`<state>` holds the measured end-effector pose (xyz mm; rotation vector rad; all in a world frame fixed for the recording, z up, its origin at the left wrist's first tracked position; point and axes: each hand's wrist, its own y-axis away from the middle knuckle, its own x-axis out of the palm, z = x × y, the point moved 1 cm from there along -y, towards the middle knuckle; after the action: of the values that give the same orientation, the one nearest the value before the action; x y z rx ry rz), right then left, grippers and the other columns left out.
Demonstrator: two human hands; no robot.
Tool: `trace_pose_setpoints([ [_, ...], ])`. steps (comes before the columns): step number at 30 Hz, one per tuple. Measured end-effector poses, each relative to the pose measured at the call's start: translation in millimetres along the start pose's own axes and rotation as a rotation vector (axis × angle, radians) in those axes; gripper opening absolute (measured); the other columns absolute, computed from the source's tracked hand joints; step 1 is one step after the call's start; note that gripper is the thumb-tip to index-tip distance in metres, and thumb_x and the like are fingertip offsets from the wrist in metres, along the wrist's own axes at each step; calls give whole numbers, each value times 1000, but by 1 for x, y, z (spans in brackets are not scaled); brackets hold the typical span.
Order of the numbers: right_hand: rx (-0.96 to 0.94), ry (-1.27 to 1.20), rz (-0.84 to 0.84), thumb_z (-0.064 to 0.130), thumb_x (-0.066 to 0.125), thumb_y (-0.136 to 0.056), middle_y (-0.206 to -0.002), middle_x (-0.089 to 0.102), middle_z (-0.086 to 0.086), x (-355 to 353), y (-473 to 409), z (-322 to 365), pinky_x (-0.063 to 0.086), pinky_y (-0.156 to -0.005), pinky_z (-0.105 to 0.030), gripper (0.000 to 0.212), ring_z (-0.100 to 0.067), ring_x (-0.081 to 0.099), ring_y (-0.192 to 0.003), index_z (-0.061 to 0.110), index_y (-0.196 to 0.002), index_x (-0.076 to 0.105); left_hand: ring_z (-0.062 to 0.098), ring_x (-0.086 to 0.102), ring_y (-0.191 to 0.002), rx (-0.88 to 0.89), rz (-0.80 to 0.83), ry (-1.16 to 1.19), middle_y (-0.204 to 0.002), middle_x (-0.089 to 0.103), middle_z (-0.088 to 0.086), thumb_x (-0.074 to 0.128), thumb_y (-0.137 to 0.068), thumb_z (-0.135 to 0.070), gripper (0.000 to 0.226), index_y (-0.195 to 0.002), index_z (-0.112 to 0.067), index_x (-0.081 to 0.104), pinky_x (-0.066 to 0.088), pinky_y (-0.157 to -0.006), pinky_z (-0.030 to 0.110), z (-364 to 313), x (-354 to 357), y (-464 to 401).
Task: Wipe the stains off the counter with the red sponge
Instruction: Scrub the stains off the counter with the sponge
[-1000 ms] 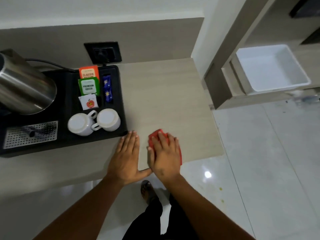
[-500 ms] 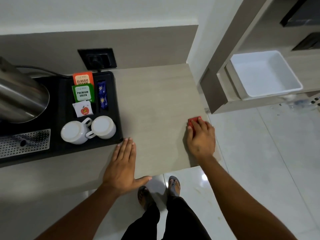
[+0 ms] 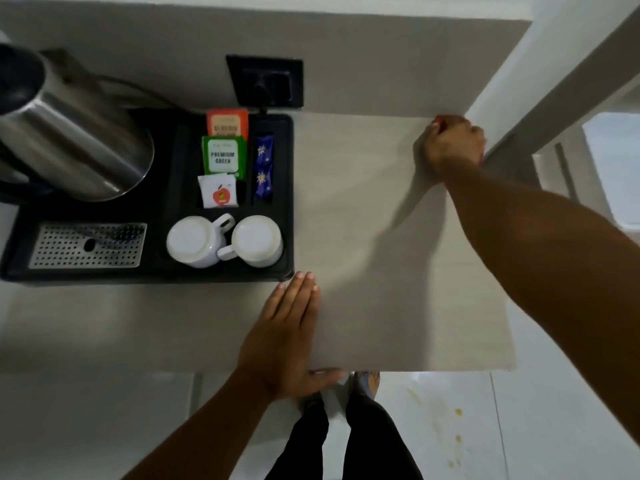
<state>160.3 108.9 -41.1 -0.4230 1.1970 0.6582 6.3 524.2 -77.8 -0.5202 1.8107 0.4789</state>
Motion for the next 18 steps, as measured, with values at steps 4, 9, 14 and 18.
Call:
trace_pose_setpoints([
  [4, -169, 84, 38, 47, 34, -92, -140, 54, -15, 24, 33, 47, 29, -114, -50, 51, -43, 44, -127, 19, -129, 57, 40, 12, -158, -2, 22, -16, -168, 20, 27, 54, -77, -86, 127, -156, 7, 21, 15, -127, 56, -1, -4, 1],
  [9, -446, 27, 133, 43, 38, -98, -153, 47, -9, 42, 116, 103, 23, -120, -47, 50, -39, 36, -141, 23, -142, 52, 36, 9, -159, -9, 28, 1, -169, 18, 25, 54, -75, -88, 130, -158, 5, 18, 13, -128, 52, 0, -3, 1],
  [14, -487, -65, 191, 39, 40, -101, -153, 49, -6, 43, 238, 85, 22, -121, -46, 46, -37, 36, -141, 22, -142, 53, 37, 9, -158, -28, 76, -47, -168, 17, 28, 40, -76, -95, 133, -158, 7, 15, 10, -129, 51, -3, -8, 1],
  [18, -581, -20, 182, 38, 43, -102, -150, 53, -6, 24, 324, 16, 29, -117, -51, 44, -35, 40, -140, 22, -140, 56, 33, 8, -159, -80, 34, -35, -169, 17, 25, 35, -78, -95, 130, -158, 5, 18, 12, -129, 51, -6, -5, 9],
])
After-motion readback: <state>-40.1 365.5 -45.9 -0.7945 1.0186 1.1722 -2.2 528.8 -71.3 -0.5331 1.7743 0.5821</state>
